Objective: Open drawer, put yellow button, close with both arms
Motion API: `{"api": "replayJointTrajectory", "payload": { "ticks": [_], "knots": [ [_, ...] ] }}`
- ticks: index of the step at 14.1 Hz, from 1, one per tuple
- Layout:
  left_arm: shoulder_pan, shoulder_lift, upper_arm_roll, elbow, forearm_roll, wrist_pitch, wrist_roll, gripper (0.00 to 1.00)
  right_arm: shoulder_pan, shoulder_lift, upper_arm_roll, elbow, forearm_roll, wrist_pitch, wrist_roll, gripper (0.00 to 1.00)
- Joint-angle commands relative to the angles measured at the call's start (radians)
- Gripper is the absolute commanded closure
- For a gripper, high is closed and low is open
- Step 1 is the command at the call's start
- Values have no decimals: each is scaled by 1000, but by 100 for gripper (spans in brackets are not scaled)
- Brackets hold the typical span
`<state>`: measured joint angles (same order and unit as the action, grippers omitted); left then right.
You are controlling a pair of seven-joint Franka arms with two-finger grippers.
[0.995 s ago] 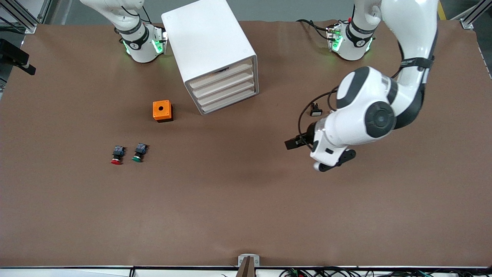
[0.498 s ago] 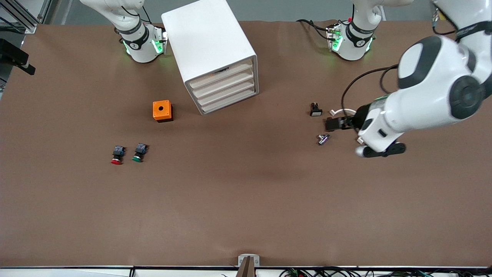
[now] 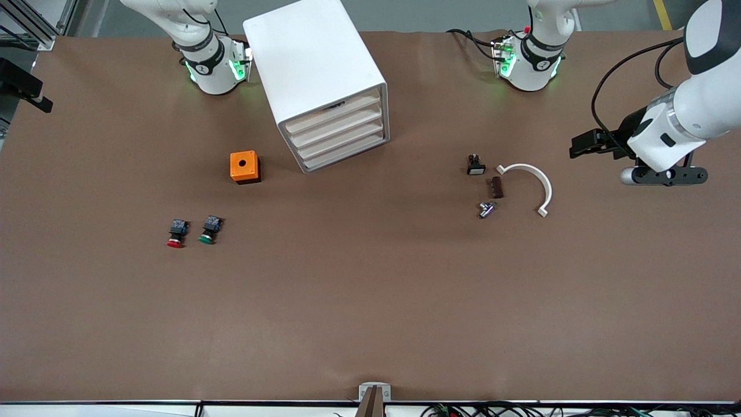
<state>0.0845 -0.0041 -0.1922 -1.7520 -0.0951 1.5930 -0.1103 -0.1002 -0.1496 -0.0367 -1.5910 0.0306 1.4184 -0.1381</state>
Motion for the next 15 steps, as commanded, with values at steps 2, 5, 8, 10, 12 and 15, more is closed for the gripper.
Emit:
{"api": "replayJointTrajectory", "payload": {
  "ticks": [2, 5, 8, 10, 12, 15],
  "knots": [
    [37, -91, -10, -173, 28, 185, 54, 0, -9, -21, 4, -15, 0, 4, -8, 0],
    [53, -76, -7, -118, 69, 196, 98, 0, -9, -22, 4, -15, 0, 4, -9, 0],
    [79, -30, -4, -8, 71, 193, 106, 0, -9, -22, 5, -15, 0, 4, -8, 0],
    [83, -22, -4, 35, 71, 191, 106, 0, -9, -22, 6, -15, 0, 4, -8, 0],
    [87, -19, -3, 80, 71, 191, 103, 0, -9, -22, 5, -15, 0, 2, -8, 0],
    [87, -16, -3, 127, 71, 191, 101, 0, -9, -22, 6, -15, 0, 4, -8, 0]
  ]
}}
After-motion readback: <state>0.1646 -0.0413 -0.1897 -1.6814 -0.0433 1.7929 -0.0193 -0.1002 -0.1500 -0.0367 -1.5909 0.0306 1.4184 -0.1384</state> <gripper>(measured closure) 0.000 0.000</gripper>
